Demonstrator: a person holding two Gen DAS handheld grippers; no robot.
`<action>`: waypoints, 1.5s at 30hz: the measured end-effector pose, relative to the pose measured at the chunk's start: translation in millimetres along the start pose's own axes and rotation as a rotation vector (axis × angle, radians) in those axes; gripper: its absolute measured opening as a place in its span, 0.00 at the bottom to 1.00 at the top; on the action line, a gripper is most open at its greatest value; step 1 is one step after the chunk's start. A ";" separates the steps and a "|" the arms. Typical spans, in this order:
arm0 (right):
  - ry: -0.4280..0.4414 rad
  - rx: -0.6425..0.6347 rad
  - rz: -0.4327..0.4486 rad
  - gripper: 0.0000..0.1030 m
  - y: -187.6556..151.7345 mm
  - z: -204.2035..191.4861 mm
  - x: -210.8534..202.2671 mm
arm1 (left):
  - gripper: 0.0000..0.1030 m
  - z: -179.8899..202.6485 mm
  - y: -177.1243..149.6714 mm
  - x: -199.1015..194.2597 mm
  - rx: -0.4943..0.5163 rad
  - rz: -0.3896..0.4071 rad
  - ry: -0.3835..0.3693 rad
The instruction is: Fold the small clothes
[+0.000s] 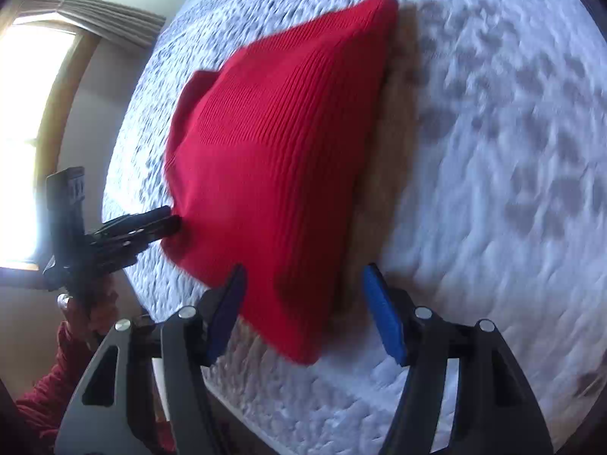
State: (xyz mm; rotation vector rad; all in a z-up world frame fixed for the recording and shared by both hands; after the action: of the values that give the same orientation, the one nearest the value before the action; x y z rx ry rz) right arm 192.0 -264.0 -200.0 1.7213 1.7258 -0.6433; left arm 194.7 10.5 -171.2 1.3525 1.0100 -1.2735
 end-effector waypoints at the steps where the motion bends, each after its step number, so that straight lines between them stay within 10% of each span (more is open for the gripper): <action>1: -0.002 0.000 -0.003 0.62 -5.8 -0.9 3.6 | 0.56 3.9 -6.7 2.6 0.006 -0.009 -0.011; 6: 0.003 0.027 -0.015 0.51 -20.1 -2.7 23.2 | 0.56 2.8 -14.9 9.8 -0.024 -0.009 -0.027; 8: 0.026 0.038 -0.012 0.35 -15.8 -5.3 27.2 | 0.45 -3.2 -13.1 8.6 -0.056 -0.015 -0.056; 9: 0.030 0.042 -0.012 0.23 -14.8 -4.8 27.5 | 0.24 -4.1 -13.4 7.2 -0.067 -0.024 -0.109; 17: 0.038 -0.005 0.017 0.15 -22.3 -12.8 8.7 | 0.15 -8.7 -23.1 -8.0 -0.009 0.013 -0.090; 32: 0.047 -0.001 -0.024 0.24 -33.3 9.9 27.4 | 0.34 18.0 -29.1 -11.0 0.141 0.126 0.131; 45: -0.034 -0.081 0.049 0.49 2.2 -12.8 -5.0 | 0.46 16.4 -1.9 -30.3 0.103 0.199 0.123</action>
State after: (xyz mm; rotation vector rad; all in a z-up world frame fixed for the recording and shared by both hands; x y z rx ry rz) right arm 193.0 -258.3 -187.2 1.6816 1.6589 -0.5699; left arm 186.8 -3.7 -140.8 1.5850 0.8780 -1.1170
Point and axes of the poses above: each gripper's, at about its wrist camera, not at the fingertips, and x roughly the way its jaws point, z to its right, y to its top, the point moved 3 cm from there along x, roughly the way its jaws point, and after that the axes turned 9 degrees about y, right-handed, at the moved point
